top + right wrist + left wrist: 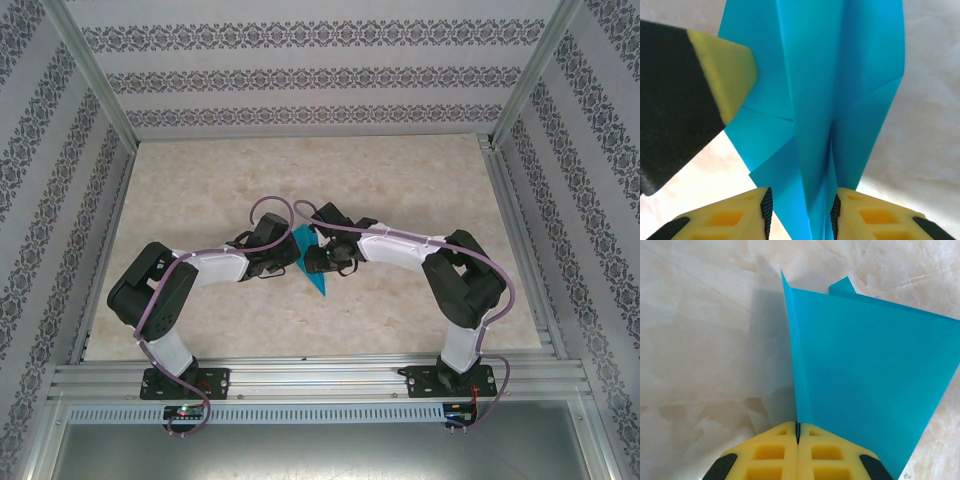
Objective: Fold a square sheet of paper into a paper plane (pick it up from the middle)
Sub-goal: Move the paper plane to the top-center of the table.
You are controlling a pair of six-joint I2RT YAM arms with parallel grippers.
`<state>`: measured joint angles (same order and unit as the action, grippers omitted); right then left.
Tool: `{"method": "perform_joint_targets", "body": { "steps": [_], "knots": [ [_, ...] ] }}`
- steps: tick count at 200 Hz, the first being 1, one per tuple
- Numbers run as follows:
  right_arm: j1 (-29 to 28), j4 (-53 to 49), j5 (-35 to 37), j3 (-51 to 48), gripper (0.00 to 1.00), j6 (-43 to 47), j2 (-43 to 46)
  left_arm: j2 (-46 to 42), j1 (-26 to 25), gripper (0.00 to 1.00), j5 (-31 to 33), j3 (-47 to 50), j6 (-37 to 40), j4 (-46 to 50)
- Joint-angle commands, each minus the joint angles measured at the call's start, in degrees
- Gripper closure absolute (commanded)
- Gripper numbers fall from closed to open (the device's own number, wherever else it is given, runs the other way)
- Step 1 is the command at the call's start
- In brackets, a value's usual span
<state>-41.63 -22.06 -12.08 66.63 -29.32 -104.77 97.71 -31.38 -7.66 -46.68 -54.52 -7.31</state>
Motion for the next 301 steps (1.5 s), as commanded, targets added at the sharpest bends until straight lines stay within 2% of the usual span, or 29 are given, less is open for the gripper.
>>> {"method": "perform_joint_targets", "body": {
  "steps": [1,91,174,188,301],
  "knots": [
    [-0.7,0.0,-1.1,-0.3,0.62,0.4,0.0,0.0,0.6,0.98,-0.8,0.1,-0.9,-0.2],
    [-1.7,-1.0,0.7,1.3,0.57,0.7,-2.7,-0.5,0.6,0.96,-1.4,0.3,-1.2,-0.6],
    [-1.8,-1.1,2.8,1.2,0.59,1.0,-2.3,-0.5,0.6,0.96,-0.5,0.3,-1.0,0.4],
    [-1.9,-0.3,0.7,0.8,0.61,2.2,-1.9,-0.4,0.6,0.96,-0.3,0.1,-0.8,0.8],
    [-2.5,-0.5,0.6,-3.2,0.7,5.0,0.4,0.1,0.8,0.96,0.2,-0.8,-0.4,1.9]
  ]
}}
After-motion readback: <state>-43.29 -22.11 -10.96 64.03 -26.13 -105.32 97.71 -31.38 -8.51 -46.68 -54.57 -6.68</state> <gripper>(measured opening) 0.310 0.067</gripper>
